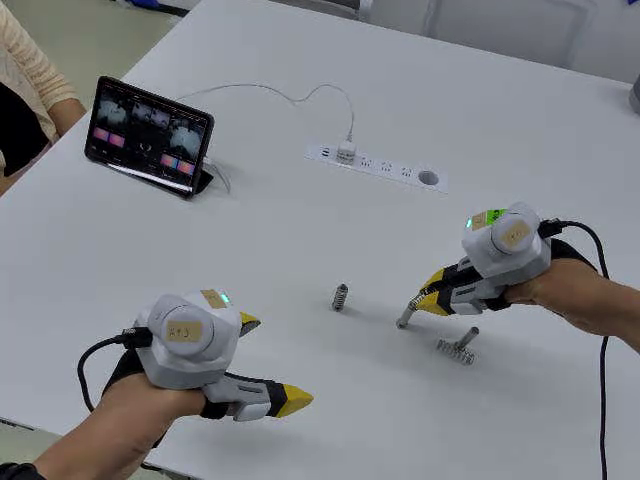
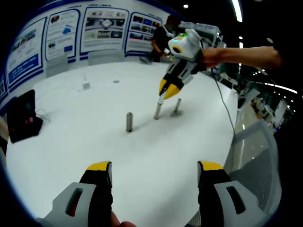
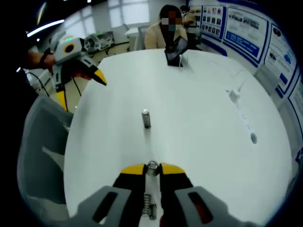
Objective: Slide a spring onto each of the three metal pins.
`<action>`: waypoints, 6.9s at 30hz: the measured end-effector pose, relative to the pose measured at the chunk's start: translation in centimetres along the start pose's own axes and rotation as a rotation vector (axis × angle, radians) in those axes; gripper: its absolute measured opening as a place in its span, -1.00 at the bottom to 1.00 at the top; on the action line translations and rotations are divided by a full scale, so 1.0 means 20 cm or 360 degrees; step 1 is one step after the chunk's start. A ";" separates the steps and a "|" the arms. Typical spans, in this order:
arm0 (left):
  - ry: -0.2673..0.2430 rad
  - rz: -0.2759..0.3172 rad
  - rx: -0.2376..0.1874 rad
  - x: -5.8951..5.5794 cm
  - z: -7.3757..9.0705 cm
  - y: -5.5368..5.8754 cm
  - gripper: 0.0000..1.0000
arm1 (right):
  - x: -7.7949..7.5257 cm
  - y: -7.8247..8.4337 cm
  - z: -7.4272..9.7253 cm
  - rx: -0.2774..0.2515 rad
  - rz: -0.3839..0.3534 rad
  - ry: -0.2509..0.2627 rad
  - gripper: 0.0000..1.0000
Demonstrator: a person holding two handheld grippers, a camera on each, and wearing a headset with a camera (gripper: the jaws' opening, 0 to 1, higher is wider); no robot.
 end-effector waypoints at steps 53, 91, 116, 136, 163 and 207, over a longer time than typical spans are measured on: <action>-0.0024 0.0024 0.0016 0.02 0.02 0.01 0.47 | 0.01 0.15 -0.23 0.0126 0.0009 -0.0044 -0.74; -0.0012 -0.0049 -0.0042 -0.01 0.05 -0.09 0.48 | 0.03 0.10 -0.02 -0.0193 -0.0481 0.0206 -0.08; 0.0029 -0.0099 -0.0035 -0.06 0.02 -0.13 0.48 | 0.11 0.14 0.10 -0.0452 -0.0764 0.0326 0.05; 0.0075 -0.0129 -0.0027 -0.08 -0.05 -0.17 0.49 | 0.20 0.22 0.19 -0.0506 -0.0794 0.0372 0.18; 0.0138 -0.0176 -0.0023 -0.16 -0.14 -0.23 0.49 | 0.32 0.30 0.26 -0.0509 -0.0805 0.0408 0.32; 0.0256 -0.0305 0.0042 -0.29 -0.25 -0.24 0.50 | 0.47 0.46 0.33 -0.0493 -0.0914 0.0480 0.39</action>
Point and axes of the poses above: the centre of the closed fingertips' face, and the gripper's own axes: z roughly backward along the fingers, x roughly to its left, y roughly out of its underside, the point moved 1 cm from there along z, roughly backward along the fingers, and after that the axes turned 4 degrees about -x, right-handed, at the moved point
